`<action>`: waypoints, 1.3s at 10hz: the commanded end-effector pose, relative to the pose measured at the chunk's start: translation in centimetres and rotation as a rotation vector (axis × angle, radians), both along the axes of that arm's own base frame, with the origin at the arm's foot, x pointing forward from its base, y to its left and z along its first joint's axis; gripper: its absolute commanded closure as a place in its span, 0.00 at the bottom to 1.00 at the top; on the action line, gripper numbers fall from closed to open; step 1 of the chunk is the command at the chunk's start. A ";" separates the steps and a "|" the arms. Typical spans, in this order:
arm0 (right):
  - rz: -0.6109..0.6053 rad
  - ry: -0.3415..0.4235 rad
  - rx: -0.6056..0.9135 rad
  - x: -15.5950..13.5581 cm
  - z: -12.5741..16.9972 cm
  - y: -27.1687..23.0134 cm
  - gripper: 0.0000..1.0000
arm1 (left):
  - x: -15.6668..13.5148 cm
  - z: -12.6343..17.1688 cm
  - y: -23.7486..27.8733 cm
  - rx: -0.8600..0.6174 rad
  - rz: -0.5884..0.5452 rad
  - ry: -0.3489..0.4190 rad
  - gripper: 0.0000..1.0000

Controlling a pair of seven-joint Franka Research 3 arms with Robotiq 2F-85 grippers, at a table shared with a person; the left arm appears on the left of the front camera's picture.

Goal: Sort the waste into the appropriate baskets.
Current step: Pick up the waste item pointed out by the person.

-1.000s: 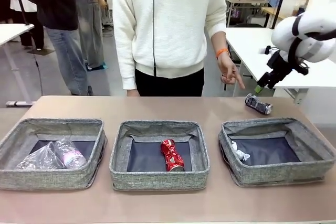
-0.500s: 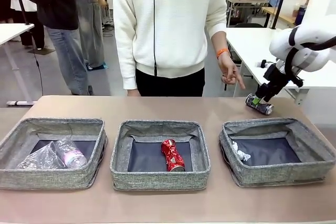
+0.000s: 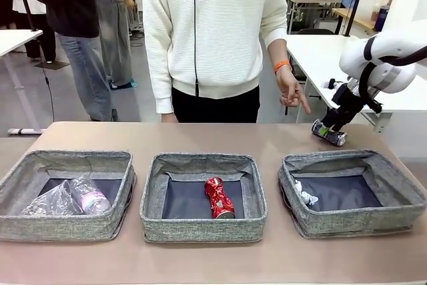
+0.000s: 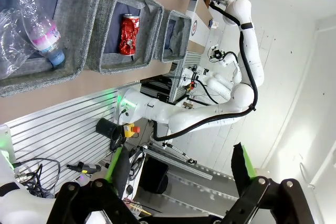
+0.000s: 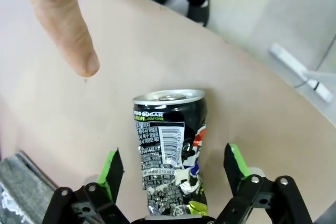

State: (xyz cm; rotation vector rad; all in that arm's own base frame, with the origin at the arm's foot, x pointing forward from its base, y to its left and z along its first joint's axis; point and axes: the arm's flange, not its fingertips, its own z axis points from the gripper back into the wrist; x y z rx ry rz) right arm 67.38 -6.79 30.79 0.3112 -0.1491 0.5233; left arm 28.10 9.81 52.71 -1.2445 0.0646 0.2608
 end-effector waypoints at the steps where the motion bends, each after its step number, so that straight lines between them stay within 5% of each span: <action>1: -0.007 -0.021 -0.008 -0.3 0.3 0.3 0.60 | -0.1 0.1 0.0 -0.002 -0.008 -0.014 0.00; 2: -0.022 -0.019 -0.039 -0.3 0.3 0.5 0.68 | -0.1 0.1 0.0 -0.002 -0.008 -0.014 0.00; 3: -0.020 -0.029 -0.040 -0.3 0.3 0.5 1.00 | -0.1 0.1 0.0 -0.002 -0.008 -0.014 0.00; 10: -0.017 0.011 -0.007 -0.7 2.2 0.0 1.00 | -0.1 0.1 0.0 -0.002 -0.008 -0.014 0.00; 12: -0.252 0.011 0.082 -4.6 12.1 -0.2 1.00 | -0.1 0.1 0.0 -0.002 -0.008 -0.014 0.00; 13: -0.441 0.089 0.114 -8.2 18.2 0.3 1.00 | -0.1 0.1 0.0 -0.002 -0.008 -0.014 0.00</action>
